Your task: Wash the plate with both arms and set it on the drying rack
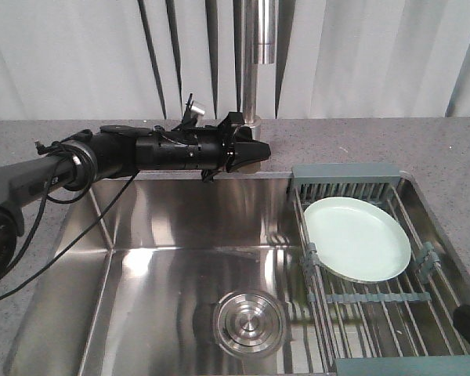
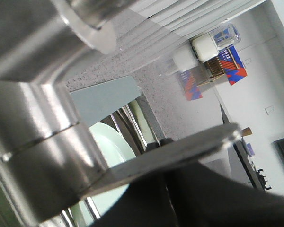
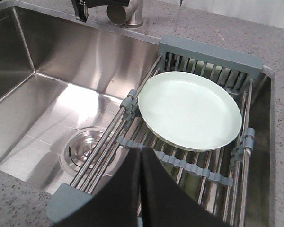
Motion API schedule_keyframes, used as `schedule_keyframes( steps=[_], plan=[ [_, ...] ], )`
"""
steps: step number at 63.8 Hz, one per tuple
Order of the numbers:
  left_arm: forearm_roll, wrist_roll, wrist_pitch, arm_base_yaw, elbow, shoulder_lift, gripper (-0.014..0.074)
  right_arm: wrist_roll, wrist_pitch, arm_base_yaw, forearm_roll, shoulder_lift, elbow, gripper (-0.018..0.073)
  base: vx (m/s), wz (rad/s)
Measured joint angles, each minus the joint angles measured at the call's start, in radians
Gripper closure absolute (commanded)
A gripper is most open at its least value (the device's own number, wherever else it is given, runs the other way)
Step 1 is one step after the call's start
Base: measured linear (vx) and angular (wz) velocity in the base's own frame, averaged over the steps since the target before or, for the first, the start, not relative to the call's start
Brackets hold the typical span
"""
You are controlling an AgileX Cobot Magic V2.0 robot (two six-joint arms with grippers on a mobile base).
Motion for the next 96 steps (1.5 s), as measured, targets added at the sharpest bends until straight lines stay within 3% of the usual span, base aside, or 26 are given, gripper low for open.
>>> schedule_keyframes(
  steps=[23, 38, 48, 68, 84, 96],
  plan=[
    [0.005, 0.0, 0.011, 0.007, -0.008, 0.0, 0.0603, 0.0, 0.0, 0.0, 0.0, 0.0, 0.0, 0.0568, 0.0, 0.0],
    [0.014, -0.024, 0.041, 0.008, -0.111, 0.0, 0.0603, 0.0, 0.0, 0.0, 0.0, 0.0, 0.0, 0.0568, 0.0, 0.0],
    [-0.016, -0.048, -0.003, 0.026, -0.144, 0.0, 0.0603, 0.0, 0.0, 0.0, 0.0, 0.0, 0.0, 0.0568, 0.0, 0.0],
    [-0.001, -0.078, 0.131, 0.07, -0.144, -0.018, 0.0603, 0.0, 0.0, 0.0, 0.0, 0.0, 0.0, 0.0568, 0.0, 0.0],
    [0.253, -0.212, 0.237, 0.145, -0.144, -0.145, 0.0603, 0.0, 0.001, 0.0, 0.0, 0.0, 0.0, 0.0568, 0.0, 0.0],
    [0.572, -0.303, 0.275, 0.178, -0.144, -0.272, 0.0603, 0.0, 0.001, 0.0, 0.0, 0.0, 0.0, 0.0568, 0.0, 0.0]
  ],
)
